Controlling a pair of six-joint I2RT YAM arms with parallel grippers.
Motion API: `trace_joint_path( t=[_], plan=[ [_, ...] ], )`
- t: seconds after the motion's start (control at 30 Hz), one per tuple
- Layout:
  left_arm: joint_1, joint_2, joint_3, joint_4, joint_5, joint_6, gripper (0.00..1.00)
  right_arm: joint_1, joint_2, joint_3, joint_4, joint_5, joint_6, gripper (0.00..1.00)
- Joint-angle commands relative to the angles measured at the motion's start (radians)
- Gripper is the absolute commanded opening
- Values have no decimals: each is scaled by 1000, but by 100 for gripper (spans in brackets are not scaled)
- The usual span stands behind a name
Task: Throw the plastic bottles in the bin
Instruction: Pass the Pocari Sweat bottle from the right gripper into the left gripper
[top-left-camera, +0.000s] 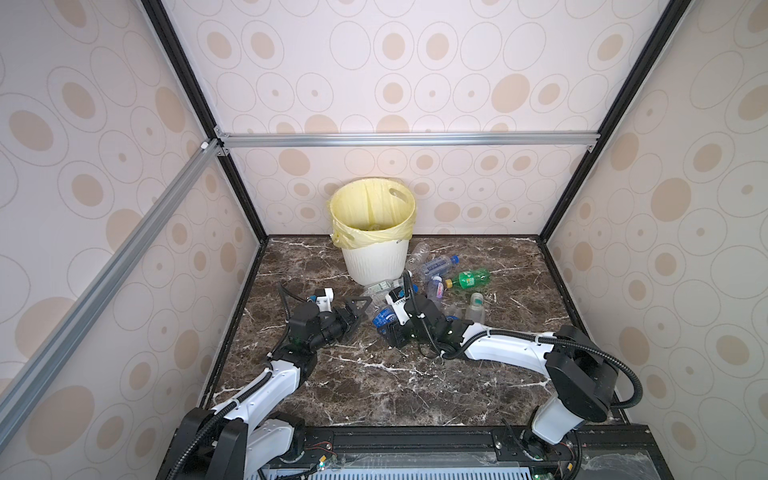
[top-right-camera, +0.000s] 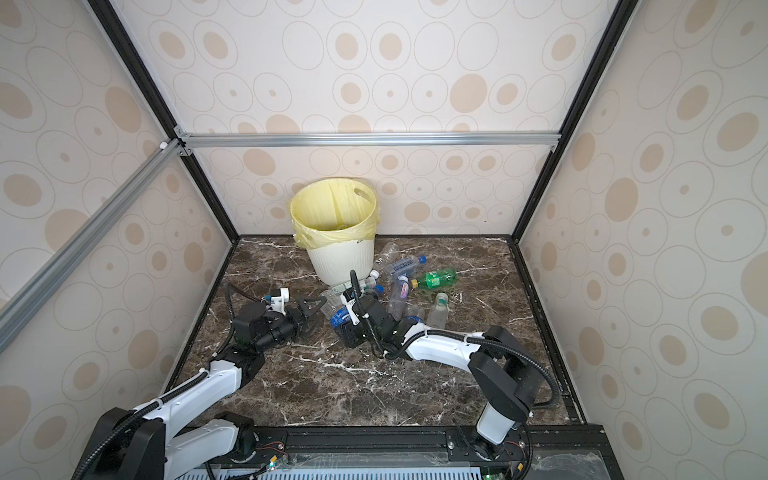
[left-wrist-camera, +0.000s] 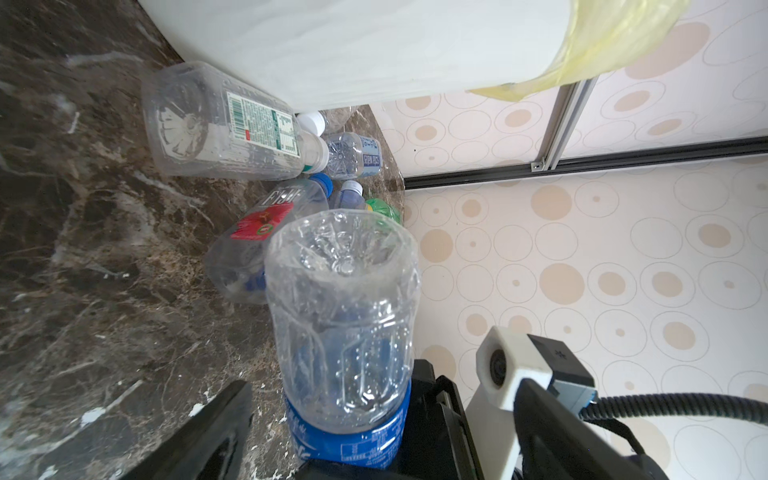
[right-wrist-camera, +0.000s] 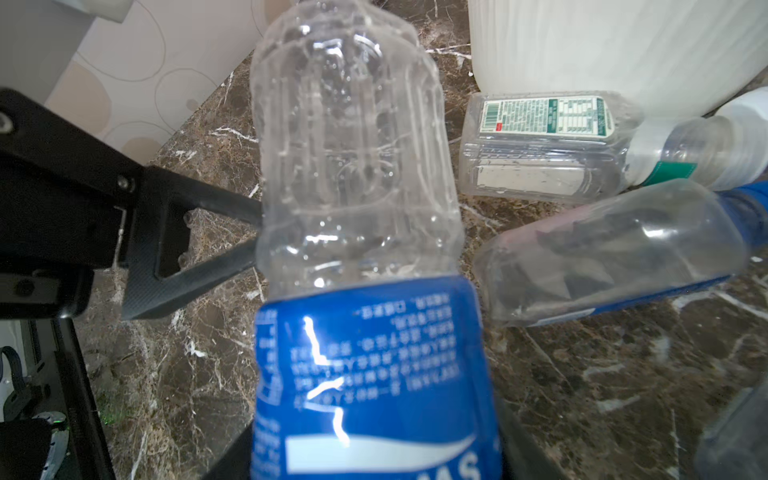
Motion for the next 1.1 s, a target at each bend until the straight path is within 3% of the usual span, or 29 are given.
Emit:
trace_joint_path(
  t=[0.0,0.43,0.73,1.07],
  plan=[
    [10,35,18,96,25,-35,95,7,-42,20,2,-21,-2,52],
    [11,90,101,1,-30,106,87,9,-42,8,41,-68,22,52],
    [10,122,104,13,-44,127,79,11,-18,21,55,-93,35,52],
    [10,118,99,-10,-74,153,62,14,2,28,54,-94,32,56]
  ],
)
